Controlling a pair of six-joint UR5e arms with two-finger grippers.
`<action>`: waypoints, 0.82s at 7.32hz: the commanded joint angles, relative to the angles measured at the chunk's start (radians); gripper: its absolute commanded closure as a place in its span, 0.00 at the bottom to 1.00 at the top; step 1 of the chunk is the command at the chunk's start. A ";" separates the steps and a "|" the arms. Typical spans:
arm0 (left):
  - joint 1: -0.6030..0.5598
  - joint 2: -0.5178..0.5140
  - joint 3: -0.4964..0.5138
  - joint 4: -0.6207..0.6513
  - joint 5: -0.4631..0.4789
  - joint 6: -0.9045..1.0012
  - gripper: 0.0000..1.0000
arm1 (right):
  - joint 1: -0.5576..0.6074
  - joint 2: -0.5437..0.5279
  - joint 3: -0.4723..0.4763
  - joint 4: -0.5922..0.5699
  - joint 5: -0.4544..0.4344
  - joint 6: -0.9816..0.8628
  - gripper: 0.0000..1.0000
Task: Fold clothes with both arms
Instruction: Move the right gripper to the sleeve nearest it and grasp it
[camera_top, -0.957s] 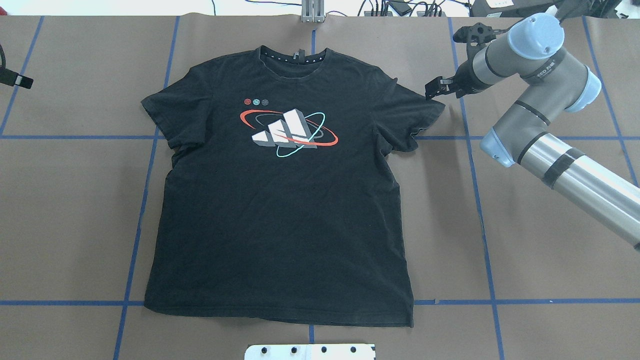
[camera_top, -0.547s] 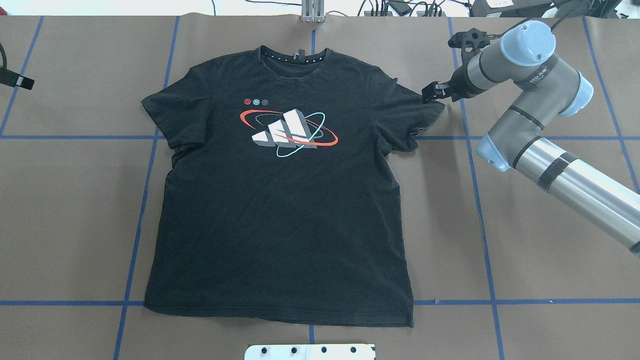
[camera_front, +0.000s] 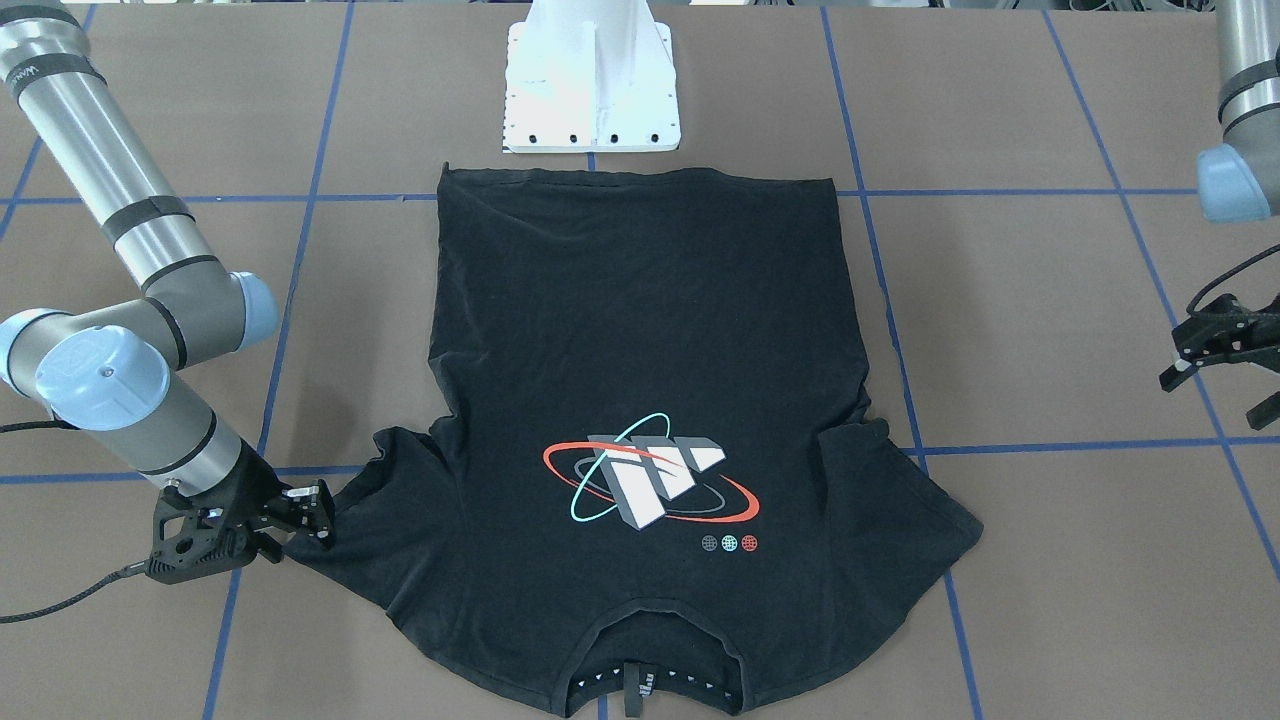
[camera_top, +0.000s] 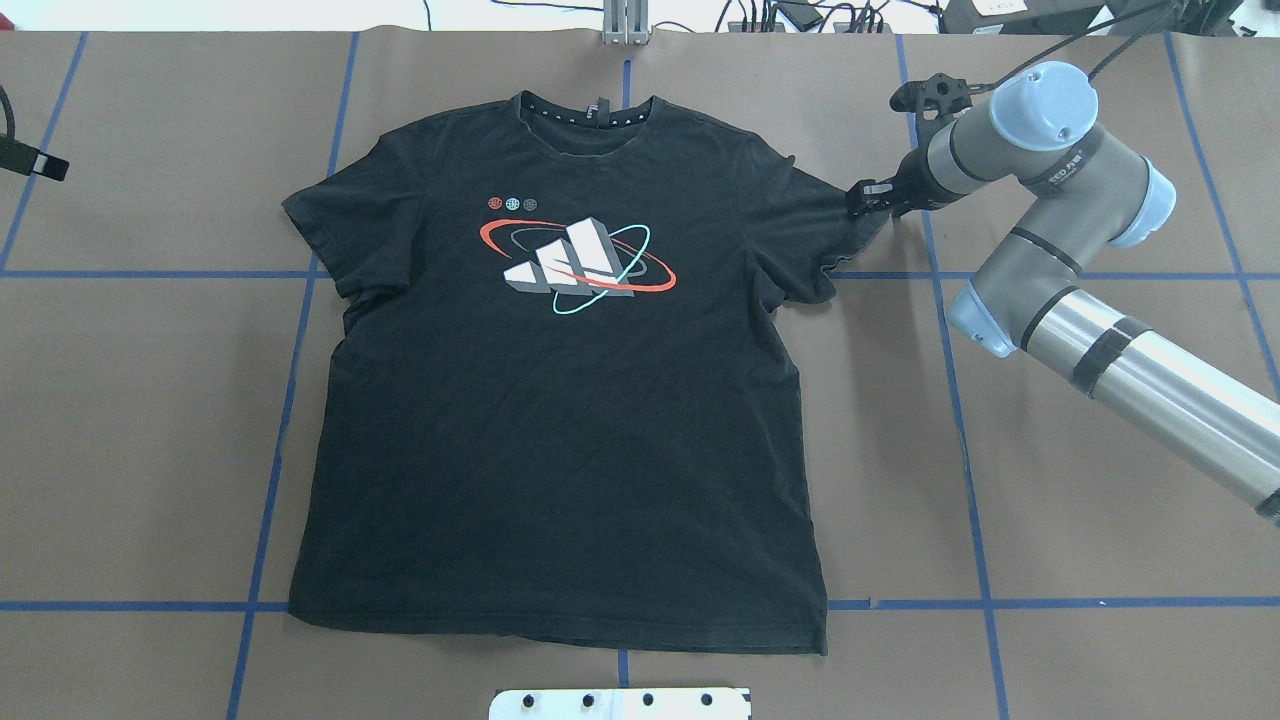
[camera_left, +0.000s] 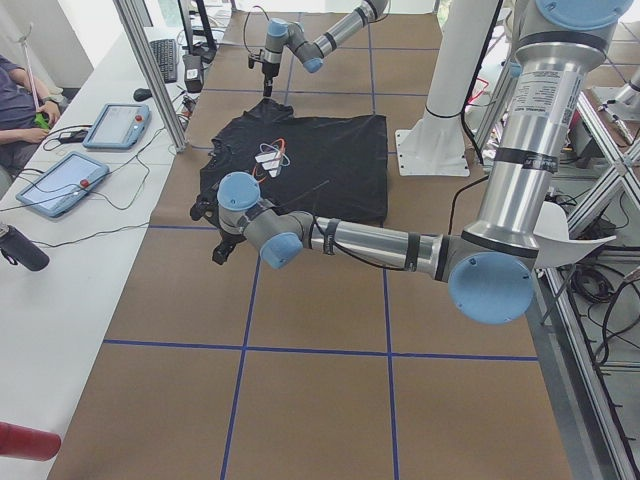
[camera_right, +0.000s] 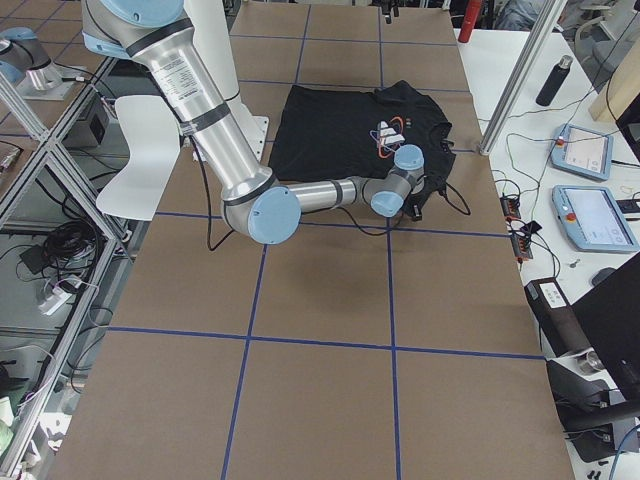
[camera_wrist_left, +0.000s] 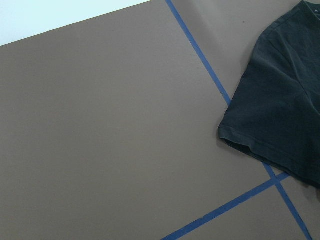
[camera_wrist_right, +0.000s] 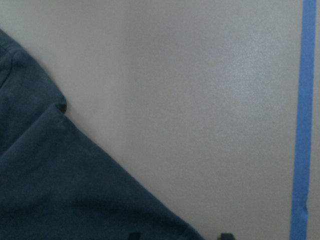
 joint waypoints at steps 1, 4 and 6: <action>0.000 0.000 0.000 0.000 0.000 -0.001 0.00 | 0.000 0.004 0.004 0.002 0.003 -0.005 1.00; 0.000 0.000 0.002 0.000 0.000 -0.001 0.00 | 0.009 0.009 0.012 0.002 0.015 -0.005 1.00; 0.000 0.000 0.002 0.000 0.000 -0.001 0.00 | 0.022 0.010 0.053 -0.005 0.028 0.008 1.00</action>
